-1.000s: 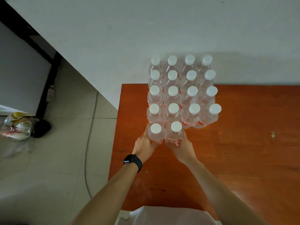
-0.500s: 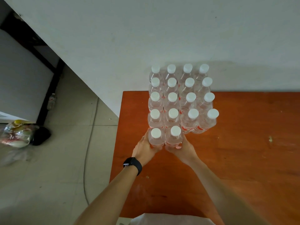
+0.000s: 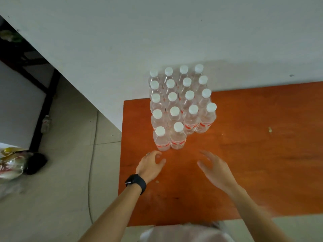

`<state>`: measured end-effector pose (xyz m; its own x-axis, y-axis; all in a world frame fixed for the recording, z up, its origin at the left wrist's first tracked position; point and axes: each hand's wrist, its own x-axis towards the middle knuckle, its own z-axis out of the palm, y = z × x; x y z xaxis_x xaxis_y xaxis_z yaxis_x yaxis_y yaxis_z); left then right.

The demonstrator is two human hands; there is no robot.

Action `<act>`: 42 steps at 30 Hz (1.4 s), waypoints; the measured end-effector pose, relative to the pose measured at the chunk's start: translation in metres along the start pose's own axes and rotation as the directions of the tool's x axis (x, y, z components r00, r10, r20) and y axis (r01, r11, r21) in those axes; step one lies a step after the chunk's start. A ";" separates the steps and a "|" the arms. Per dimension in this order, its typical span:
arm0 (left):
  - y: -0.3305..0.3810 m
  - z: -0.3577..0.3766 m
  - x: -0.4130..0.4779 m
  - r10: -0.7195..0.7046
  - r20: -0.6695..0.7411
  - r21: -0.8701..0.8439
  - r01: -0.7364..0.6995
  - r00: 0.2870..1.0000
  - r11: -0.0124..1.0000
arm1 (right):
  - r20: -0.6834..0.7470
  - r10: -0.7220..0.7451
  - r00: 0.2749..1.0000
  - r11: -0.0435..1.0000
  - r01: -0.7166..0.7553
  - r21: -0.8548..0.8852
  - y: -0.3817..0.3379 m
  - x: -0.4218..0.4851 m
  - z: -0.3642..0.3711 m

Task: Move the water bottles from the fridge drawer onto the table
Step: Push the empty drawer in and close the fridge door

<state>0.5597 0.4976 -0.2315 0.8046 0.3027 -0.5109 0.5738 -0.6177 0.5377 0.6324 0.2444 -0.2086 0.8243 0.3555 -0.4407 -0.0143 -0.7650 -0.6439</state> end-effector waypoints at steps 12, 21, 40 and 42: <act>0.232 0.115 -0.070 0.639 0.293 0.421 -0.696 0.711 0.582 | -0.538 0.055 0.841 0.966 -0.182 -0.186 0.123 -0.197 -0.107; 0.420 0.293 -0.259 0.868 0.457 0.340 -0.940 0.197 0.034 | -0.816 0.366 0.448 0.857 -0.504 0.107 0.240 -0.451 -0.188; 0.628 0.604 -0.636 0.747 0.479 -0.076 -0.870 -0.461 -0.488 | -0.837 0.513 -0.193 0.640 -0.564 0.522 0.469 -0.838 -0.244; 0.652 0.642 -0.661 0.732 0.476 -0.098 -0.857 -0.487 -0.506 | -0.823 0.523 -0.221 0.623 -0.561 0.546 0.503 -0.864 -0.259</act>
<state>0.3035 -0.5716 0.0260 -0.0444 -0.9453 0.3232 -0.9648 0.1245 0.2317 0.0598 -0.5864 0.0098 0.2765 -0.9206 0.2757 -0.7801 -0.3826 -0.4950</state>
